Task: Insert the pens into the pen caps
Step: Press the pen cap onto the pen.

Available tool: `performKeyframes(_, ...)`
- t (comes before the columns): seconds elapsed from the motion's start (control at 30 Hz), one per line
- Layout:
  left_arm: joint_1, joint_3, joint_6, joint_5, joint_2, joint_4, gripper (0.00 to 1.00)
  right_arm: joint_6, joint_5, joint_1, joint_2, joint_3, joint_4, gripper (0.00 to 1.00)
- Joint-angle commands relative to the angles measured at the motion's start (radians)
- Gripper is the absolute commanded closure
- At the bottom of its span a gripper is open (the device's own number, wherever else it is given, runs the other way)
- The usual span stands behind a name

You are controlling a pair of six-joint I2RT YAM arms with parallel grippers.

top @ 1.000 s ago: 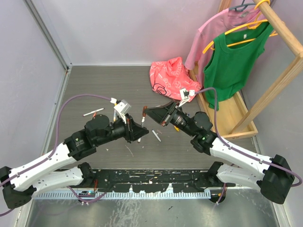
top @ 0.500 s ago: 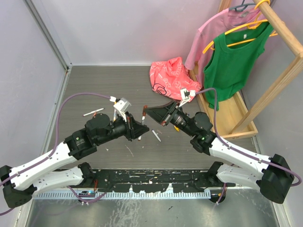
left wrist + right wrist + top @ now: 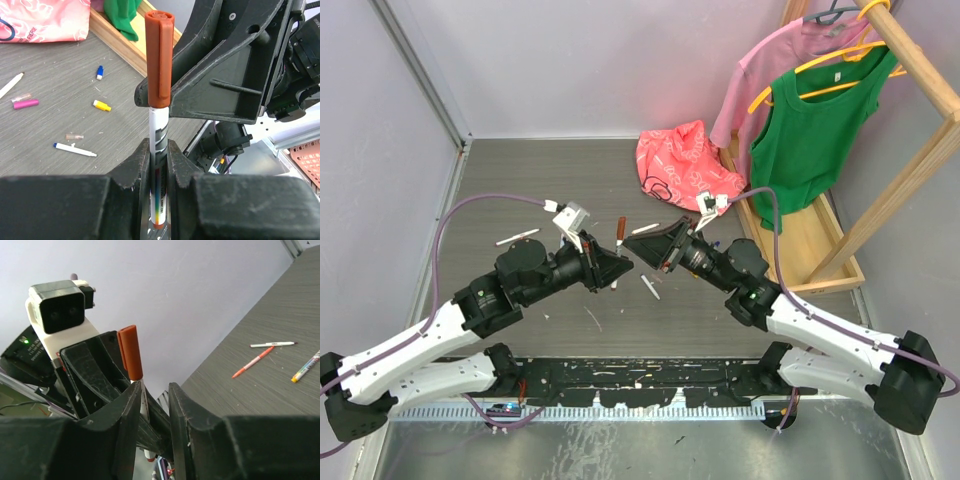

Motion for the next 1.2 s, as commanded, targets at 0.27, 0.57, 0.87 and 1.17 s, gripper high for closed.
performKeyframes(0.27, 0.002, 0.025, 0.013, 0.023, -0.036, 0.055, 1.00, -0.160, 0.076, 0.004, -0.111, 0.125, -0.211, 0.60)
performKeyframes(0.57, 0.003, 0.014, 0.013, 0.100, -0.021, 0.059, 1.00, -0.206, 0.104, 0.003, -0.110, 0.221, -0.272, 0.49)
performKeyframes(0.87, 0.003, 0.030, 0.025, 0.163, 0.009, 0.057, 1.00, -0.208, 0.078, 0.004, -0.058, 0.280, -0.305, 0.46)
performKeyframes(1.17, 0.003, 0.039, 0.031, 0.169, 0.015, 0.055, 1.00, -0.197, 0.010, 0.004, -0.024, 0.292, -0.304, 0.52)
